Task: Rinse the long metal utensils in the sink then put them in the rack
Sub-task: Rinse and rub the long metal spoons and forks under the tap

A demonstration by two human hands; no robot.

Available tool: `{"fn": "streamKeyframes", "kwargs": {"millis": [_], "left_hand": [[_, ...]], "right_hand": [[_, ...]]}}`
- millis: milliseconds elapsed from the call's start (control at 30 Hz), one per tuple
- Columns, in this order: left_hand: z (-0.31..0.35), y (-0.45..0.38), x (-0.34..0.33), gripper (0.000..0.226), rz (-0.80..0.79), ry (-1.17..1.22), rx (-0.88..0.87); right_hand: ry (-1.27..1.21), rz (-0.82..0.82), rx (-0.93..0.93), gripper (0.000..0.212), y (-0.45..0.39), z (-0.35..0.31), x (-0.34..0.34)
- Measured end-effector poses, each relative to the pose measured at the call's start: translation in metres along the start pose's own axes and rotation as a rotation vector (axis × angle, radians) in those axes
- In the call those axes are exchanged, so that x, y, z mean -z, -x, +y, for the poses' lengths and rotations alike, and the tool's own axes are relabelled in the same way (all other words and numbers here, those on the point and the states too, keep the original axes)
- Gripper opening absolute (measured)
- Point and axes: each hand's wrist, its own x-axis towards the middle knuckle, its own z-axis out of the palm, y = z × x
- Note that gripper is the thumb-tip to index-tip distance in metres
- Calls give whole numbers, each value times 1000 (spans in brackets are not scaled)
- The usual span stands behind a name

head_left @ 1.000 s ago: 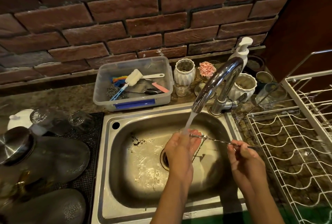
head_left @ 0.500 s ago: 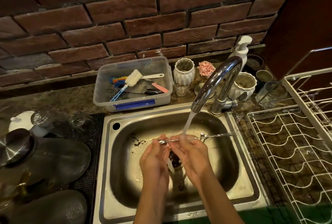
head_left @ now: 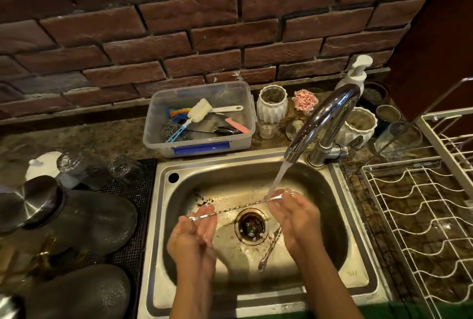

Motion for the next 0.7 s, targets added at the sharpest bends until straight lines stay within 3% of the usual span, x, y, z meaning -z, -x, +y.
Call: {"fn": "streamKeyframes", "kwargs": {"millis": [200, 367, 433, 567, 633, 700], "left_hand": [[9, -9, -5, 25, 66, 20, -27], [-10, -2, -15, 14, -14, -61, -56], [-31, 6, -20, 11, -123, -197, -105], [-70, 11, -30, 18, -341, -689, -269], [-83, 8, -33, 19, -440, -936, -361], [-91, 4, -36, 16, -487, -1177, -455]], "right_hand": [[48, -2, 37, 21, 0, 11, -5], [105, -35, 18, 24, -10, 15, 0], [187, -15, -35, 25, -15, 22, 7], [411, 184, -162, 16, -29, 37, 40], [714, 150, -97, 9, -30, 43, 56], [1057, 33, 71, 17, -22, 47, 61]]}}
